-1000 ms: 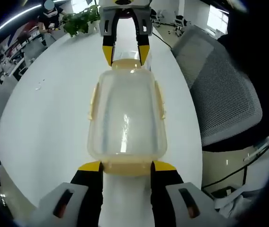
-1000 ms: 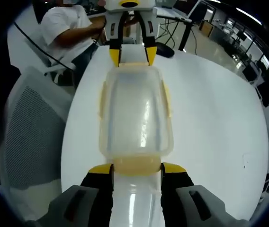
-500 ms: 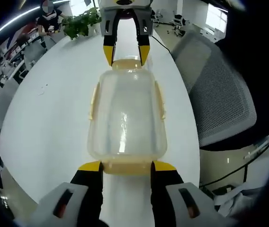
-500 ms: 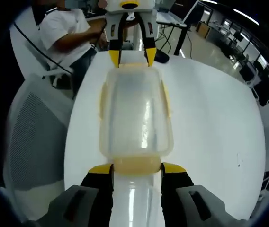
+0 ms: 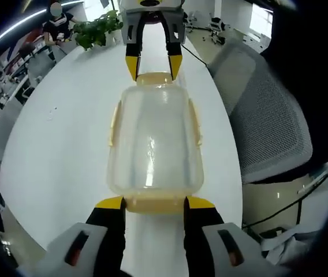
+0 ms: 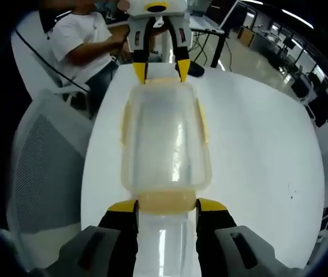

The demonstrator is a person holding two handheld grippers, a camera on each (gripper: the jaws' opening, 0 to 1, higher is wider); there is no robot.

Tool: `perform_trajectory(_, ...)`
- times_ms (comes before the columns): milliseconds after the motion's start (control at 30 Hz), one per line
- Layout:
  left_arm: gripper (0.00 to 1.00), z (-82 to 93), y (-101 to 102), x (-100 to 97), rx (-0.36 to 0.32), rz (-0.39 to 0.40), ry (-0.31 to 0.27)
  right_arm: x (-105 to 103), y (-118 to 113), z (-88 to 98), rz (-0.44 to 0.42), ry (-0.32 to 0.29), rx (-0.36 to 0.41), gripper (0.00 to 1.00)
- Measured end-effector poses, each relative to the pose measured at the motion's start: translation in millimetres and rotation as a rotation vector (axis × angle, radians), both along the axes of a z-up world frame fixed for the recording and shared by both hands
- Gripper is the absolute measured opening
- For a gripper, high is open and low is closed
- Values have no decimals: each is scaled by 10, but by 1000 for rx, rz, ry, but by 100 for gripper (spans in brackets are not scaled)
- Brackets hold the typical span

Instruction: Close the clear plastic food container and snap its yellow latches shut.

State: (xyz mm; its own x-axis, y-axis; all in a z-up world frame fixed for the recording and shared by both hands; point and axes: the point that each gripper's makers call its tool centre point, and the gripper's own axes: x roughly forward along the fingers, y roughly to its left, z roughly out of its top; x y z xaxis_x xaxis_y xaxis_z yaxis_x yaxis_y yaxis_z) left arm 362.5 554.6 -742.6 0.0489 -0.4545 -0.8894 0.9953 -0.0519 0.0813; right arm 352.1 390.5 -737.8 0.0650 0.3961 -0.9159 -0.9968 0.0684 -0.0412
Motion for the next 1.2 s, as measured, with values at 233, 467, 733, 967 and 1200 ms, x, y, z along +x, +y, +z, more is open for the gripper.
perform_trajectory(233, 38, -10, -108, -19, 7, 9, -3, -6, -103, 2, 1, -5, -2, 38)
perform_trajectory(467, 38, 10, -260, -51, -5, 9, 1, -39, -267, 10, -4, 3, 3, 38)
perform_trajectory(733, 38, -33, -426, -70, 2, -3, 8, -87, -422, -15, -12, 10, -1, 38)
perform_trajectory(967, 38, -32, -562, -77, -2, -6, 15, -95, -563, -19, -20, 16, 2, 38)
perform_trajectory(1200, 38, -49, -691, -80, 4, -12, 24, -109, -686, -41, -29, 19, 1, 38)
